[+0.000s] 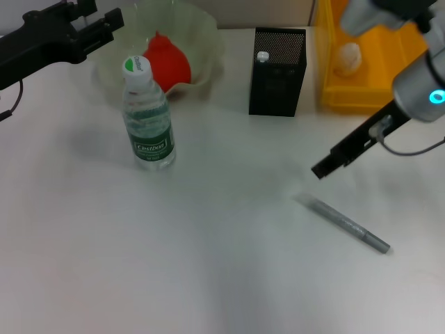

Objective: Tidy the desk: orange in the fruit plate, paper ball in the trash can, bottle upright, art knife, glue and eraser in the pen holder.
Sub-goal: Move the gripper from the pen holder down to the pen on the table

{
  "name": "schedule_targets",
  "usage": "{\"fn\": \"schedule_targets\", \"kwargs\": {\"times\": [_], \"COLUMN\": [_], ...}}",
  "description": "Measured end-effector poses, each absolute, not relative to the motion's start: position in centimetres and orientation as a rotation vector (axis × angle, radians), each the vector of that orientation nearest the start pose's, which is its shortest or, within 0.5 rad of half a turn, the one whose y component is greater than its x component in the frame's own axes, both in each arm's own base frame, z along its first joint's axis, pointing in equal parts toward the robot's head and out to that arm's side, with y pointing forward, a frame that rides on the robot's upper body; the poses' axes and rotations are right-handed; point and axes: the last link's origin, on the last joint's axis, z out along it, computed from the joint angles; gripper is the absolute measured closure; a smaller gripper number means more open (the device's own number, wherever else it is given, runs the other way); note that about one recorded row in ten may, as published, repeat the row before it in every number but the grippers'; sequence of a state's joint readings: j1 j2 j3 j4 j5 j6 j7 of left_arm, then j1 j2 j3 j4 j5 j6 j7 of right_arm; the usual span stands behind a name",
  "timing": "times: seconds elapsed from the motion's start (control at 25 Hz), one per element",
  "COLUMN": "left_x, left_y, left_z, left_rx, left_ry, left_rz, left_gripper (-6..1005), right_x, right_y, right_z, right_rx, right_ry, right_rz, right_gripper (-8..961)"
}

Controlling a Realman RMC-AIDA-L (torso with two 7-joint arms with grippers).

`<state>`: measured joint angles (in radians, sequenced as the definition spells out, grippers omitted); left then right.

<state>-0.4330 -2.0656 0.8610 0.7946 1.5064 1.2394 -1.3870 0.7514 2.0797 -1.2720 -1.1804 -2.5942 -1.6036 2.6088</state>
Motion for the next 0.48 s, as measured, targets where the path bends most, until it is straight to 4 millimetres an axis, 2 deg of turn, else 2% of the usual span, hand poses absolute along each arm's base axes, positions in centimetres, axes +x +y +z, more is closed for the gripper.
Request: {"fn": "schedule_targets", "kwargs": {"times": [0.12, 0.48], "left_x": [-25.4, -25.4], "left_y": [37.4, 37.4], "left_z": [5.4, 5.4], "left_rx": [-2.239, -2.24], "left_ry": [-0.578, -0.581], "left_rz": [-0.88, -0.883], "left_gripper": [404, 404], "right_x": [17.1, 17.3], "right_y": [37.1, 36.5], "right_z": [-1.8, -3.8], "right_rx": [-2.61, -2.64], "right_ry": [1.067, 1.063], "right_rz": [-0.562, -0.629], "right_gripper": [435, 437]}}
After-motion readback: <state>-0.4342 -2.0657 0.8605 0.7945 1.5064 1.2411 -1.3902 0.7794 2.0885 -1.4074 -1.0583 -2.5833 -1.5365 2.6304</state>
